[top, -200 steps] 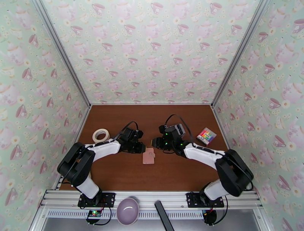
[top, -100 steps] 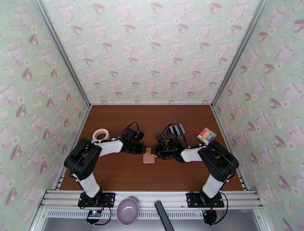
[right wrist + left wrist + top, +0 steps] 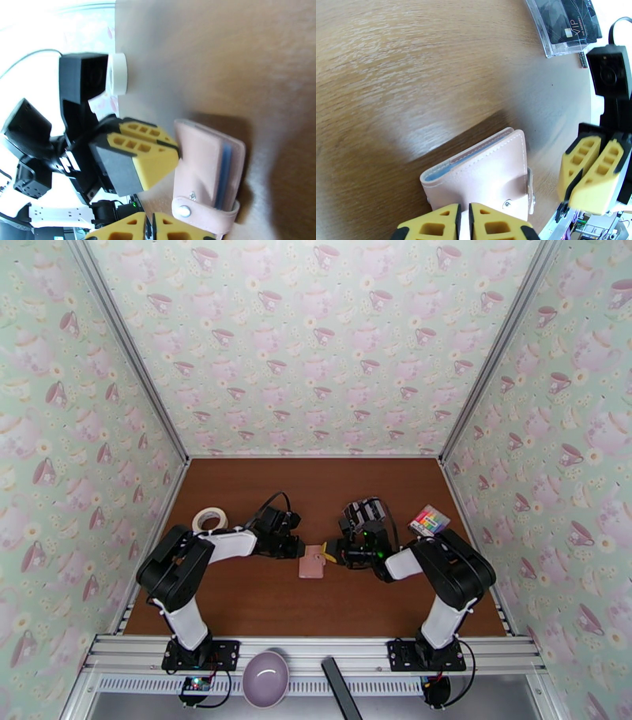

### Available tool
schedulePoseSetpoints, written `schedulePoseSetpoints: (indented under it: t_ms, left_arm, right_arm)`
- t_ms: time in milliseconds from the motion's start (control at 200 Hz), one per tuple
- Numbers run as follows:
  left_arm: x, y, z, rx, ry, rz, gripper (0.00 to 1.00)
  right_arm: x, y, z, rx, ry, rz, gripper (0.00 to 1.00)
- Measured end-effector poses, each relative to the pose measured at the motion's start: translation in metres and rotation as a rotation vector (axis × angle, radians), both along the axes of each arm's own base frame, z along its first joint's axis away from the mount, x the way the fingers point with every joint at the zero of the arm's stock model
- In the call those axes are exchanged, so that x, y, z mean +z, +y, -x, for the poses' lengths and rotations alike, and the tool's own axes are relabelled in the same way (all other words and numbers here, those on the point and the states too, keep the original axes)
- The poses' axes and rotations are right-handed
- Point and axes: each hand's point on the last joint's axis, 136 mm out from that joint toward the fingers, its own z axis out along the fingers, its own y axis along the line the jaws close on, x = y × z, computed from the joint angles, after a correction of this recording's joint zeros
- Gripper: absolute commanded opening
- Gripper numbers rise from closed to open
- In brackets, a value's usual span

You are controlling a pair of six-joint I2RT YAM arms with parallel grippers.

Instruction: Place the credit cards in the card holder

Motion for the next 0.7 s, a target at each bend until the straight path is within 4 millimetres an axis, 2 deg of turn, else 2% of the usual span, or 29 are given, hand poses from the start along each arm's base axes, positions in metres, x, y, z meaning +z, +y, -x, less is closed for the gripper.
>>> schedulePoseSetpoints:
  t_ms: [155,406,701]
  left_arm:
    - [0.001,0.001,0.0,-0.006,0.002,-0.013,0.16]
    - [0.001,0.0,-0.001,-0.021,0.0,-0.04,0.16]
    - [0.002,-0.003,0.001,-0.04,-0.008,-0.076,0.16]
  right_arm:
    - [-0.005,0.001,0.002,0.016,0.022,0.006,0.11]
    - [-0.026,0.0,0.008,0.035,0.076,0.041,0.09]
    - [-0.032,0.0,0.008,0.042,0.092,0.046,0.09]
